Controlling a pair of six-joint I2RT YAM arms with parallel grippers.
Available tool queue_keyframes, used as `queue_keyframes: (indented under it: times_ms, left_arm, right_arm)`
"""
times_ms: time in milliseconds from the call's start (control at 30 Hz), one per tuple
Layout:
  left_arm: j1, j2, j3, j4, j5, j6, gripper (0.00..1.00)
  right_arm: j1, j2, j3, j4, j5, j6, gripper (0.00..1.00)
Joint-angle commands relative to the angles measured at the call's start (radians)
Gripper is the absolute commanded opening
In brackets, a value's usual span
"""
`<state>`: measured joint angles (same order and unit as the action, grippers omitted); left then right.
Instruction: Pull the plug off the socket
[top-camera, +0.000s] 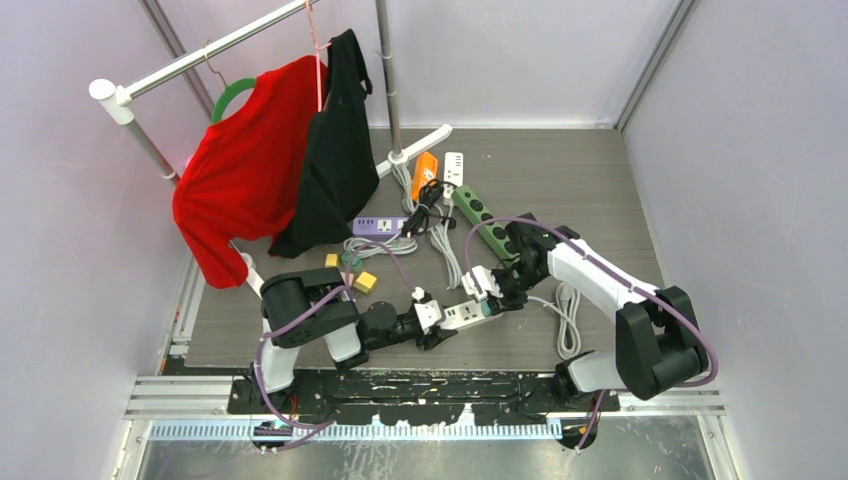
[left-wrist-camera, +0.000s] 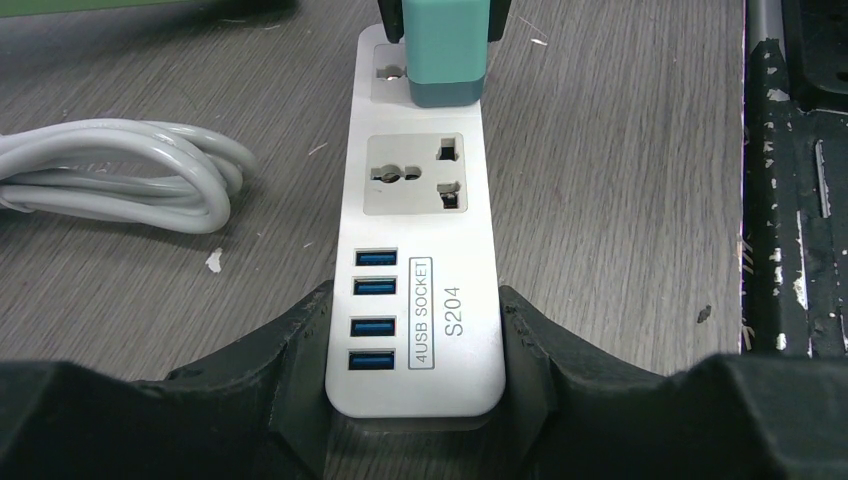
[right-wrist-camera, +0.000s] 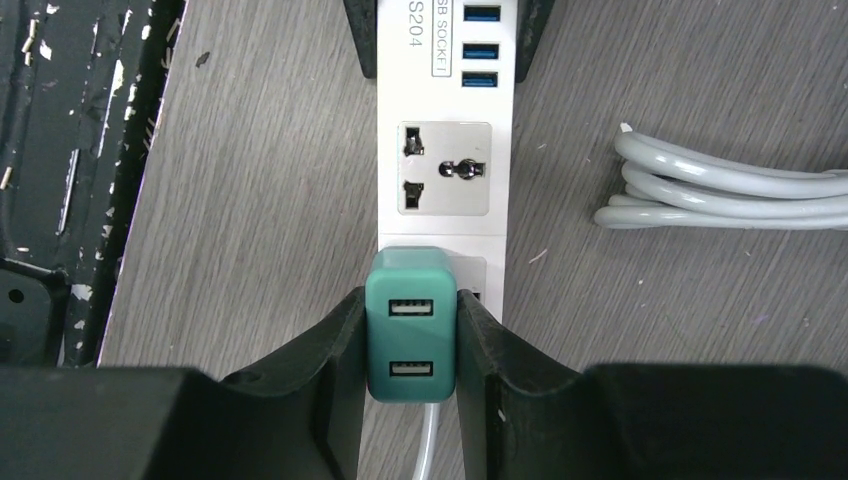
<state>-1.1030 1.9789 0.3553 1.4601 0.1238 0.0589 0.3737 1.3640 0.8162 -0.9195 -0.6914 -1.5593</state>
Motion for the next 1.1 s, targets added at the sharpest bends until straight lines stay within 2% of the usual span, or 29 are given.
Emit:
queue_keyframes:
  times_ms: [0, 167, 267, 367, 567, 700, 800, 900, 1067]
  left_arm:
    - [0.008, 0.033, -0.003, -0.030, -0.019, 0.018, 0.00]
    - [0.012, 0.037, 0.000, -0.030, -0.018, 0.012, 0.00]
    - [0.014, 0.035, -0.001, -0.030, -0.015, 0.009, 0.00]
    - [0.015, 0.035, -0.001, -0.030, -0.013, 0.008, 0.00]
    - [0.017, 0.032, -0.004, -0.029, -0.009, 0.005, 0.00]
    - [0.017, 0.034, -0.003, -0.030, -0.006, 0.002, 0.00]
    - [0.017, 0.035, -0.001, -0.030, -0.003, 0.001, 0.00]
    - [0.018, 0.037, 0.000, -0.030, -0.004, 0.002, 0.00]
    - [0.019, 0.038, 0.000, -0.030, -0.006, 0.001, 0.00]
  right_arm:
    - [0.073, 0.030, 0.023, 0.077, -0.049, 0.148, 0.01]
    - [0.044, 0.033, 0.048, 0.135, 0.033, 0.276, 0.01]
    - [-0.015, 0.035, 0.062, 0.115, 0.067, 0.269, 0.01]
    - [-0.072, 0.017, 0.038, 0.062, 0.060, 0.155, 0.01]
    - [-0.083, 0.052, 0.015, -0.164, 0.006, -0.268, 0.01]
    - [-0.069, 0.084, 0.026, -0.243, -0.064, -0.380, 0.01]
    - [-0.026, 0.068, 0.026, -0.176, -0.092, -0.274, 0.01]
    - [0.019, 0.054, 0.030, -0.022, -0.066, -0.009, 0.01]
    - [0.021, 0.072, 0.061, 0.045, 0.019, 0.156, 0.01]
